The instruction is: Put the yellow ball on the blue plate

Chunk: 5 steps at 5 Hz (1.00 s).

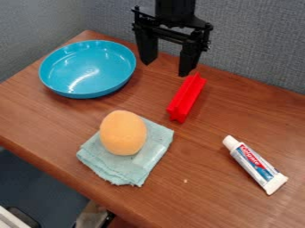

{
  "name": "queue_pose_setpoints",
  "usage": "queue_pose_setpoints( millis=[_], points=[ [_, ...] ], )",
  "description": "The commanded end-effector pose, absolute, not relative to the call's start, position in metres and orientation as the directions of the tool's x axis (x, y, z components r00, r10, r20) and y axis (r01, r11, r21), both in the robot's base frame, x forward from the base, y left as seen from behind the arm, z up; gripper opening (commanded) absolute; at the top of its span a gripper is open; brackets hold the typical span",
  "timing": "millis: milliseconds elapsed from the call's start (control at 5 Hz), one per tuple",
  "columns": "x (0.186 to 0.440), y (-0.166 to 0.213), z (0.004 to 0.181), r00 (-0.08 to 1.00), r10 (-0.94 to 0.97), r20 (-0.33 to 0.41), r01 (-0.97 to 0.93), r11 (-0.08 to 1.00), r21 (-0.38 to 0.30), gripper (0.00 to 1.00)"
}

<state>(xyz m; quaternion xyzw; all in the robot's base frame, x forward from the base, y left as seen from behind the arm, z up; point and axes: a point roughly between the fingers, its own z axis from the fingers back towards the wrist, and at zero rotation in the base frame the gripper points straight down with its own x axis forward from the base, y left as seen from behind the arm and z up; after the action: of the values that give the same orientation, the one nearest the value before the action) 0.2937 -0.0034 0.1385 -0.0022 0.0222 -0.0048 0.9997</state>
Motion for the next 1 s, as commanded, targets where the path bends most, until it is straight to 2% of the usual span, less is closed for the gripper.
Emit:
queue_pose_setpoints(
  millis=[0,400,800],
  points=[
    [0.293,-0.002,0.132,0.998,-0.003,-0.065,0.003,1.0,-0.005,1.0],
    [0.275,0.01,0.114,0.993,0.069,-0.093,-0.068,0.998,0.01,1.0],
    [0.262,0.02,0.097,0.986,0.139,-0.09,-0.137,0.99,0.029,1.0]
  ],
)
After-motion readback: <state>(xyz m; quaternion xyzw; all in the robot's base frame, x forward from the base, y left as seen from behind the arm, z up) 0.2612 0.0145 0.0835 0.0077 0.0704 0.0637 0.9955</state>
